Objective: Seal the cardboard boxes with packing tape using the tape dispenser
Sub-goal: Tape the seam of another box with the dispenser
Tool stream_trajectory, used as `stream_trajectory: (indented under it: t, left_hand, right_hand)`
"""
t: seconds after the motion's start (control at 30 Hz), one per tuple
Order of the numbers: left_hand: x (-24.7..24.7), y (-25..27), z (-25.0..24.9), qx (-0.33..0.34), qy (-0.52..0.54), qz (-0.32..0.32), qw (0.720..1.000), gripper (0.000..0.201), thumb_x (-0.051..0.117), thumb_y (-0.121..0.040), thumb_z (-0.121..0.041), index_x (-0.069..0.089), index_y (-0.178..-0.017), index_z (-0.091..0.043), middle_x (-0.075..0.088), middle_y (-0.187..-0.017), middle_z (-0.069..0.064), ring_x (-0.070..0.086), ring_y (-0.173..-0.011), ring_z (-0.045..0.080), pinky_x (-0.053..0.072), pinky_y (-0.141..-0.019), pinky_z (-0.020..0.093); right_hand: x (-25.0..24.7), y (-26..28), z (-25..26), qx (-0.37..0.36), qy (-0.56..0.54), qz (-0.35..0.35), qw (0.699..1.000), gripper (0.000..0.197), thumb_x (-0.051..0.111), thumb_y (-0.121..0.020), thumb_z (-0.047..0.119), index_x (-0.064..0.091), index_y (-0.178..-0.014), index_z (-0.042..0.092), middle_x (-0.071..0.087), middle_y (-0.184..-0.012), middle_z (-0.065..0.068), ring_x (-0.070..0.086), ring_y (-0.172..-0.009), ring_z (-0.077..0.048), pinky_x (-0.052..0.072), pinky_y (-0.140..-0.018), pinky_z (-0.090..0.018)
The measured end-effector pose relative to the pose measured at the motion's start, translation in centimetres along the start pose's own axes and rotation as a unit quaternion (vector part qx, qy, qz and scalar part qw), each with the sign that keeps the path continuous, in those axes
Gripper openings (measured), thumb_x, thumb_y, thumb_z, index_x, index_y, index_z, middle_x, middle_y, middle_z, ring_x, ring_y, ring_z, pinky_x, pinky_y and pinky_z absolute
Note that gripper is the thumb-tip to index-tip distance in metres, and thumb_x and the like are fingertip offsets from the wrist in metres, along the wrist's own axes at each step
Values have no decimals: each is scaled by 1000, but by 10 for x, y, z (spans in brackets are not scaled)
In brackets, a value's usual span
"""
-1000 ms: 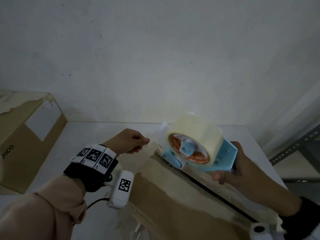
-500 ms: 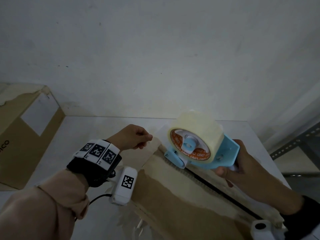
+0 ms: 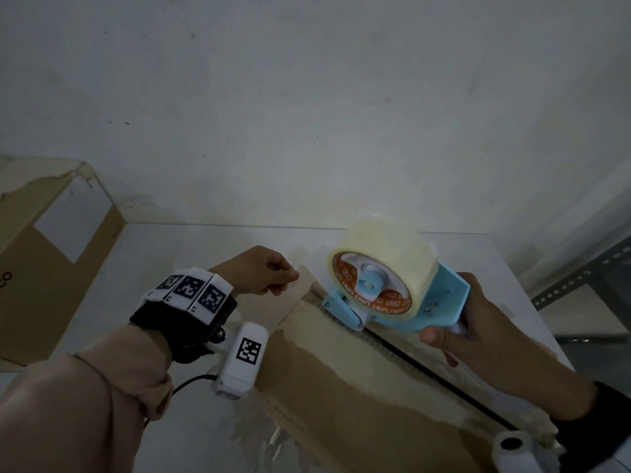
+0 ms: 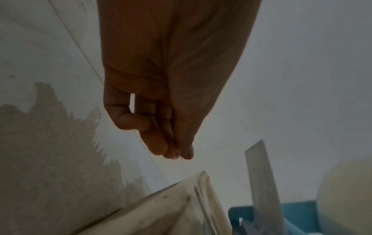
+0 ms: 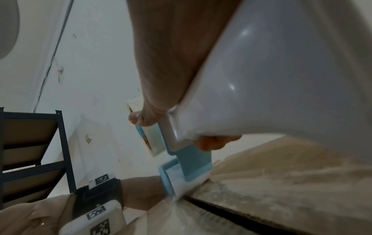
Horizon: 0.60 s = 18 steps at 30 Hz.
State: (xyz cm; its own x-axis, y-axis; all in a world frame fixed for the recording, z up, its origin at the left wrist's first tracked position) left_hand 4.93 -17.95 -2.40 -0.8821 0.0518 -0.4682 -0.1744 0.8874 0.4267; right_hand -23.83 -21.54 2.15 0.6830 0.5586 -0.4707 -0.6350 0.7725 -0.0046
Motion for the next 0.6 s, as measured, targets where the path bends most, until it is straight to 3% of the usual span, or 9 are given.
stream_trajectory:
  t: [0.1,0.23,0.37,0.47,0.53,0.6]
  left_hand:
    - [2,-4,3,-13,-15,25,999,13,57,-90,-25,59,-81,-16,62,-71,-2,56,-58,2,41,-48,10]
    - [9,-9,5,-38,-35,77,996,18,54,-91,-29,60,-92,-12,63,-76,-2,58,-64,4,42,-55,16]
    - [18,-12,3,-62,-48,129,988,13,47,-95,-26,54,-86,-19,59,-77,-3,55,-61,2,43,-57,16]
    - [25,-13,3,-115,-29,184,976,9,41,-97,-20,49,-102,-18,54,-90,5,50,-67,10,45,-61,19]
    - [30,-13,5,-140,-55,206,967,17,34,-99,-23,44,-112,-15,55,-89,5,51,-68,13,46,-62,21]
    - [33,-13,9,-160,-81,212,961,28,27,-101,-28,45,-111,-9,55,-87,5,52,-67,15,46,-63,24]
  right_hand:
    - [2,0,0,0,0,9,1000,86,62,-38,84,37,-100,28,52,-85,3,60,-68,1,44,-48,-12]
    - [4,-2,-3,1,11,10,1000,86,60,-38,85,36,-100,30,52,-89,4,59,-74,4,44,-50,-9]
    - [2,-4,-5,3,17,8,1000,86,59,-41,85,36,-101,29,50,-89,4,58,-72,5,44,-51,-9]
    - [3,-4,-4,-2,32,6,999,89,57,-44,85,37,-106,25,49,-92,8,58,-77,4,44,-52,-9]
    - [3,-3,-4,0,33,7,999,91,58,-45,85,37,-109,22,48,-94,10,57,-79,4,45,-53,-9]
    - [3,-2,-4,4,34,8,999,90,58,-46,84,37,-109,22,48,-94,11,57,-79,4,45,-53,-9]
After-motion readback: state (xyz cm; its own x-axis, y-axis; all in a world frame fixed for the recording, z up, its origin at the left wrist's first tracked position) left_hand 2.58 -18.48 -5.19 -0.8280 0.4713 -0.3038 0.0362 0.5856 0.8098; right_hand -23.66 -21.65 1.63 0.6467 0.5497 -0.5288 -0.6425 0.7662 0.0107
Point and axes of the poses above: each hand's wrist, its own y-axis away from the middle knuckle, its own x-axis out of the palm, z = x × y, the point moved 2 cm from there along -y, towards the middle knuckle
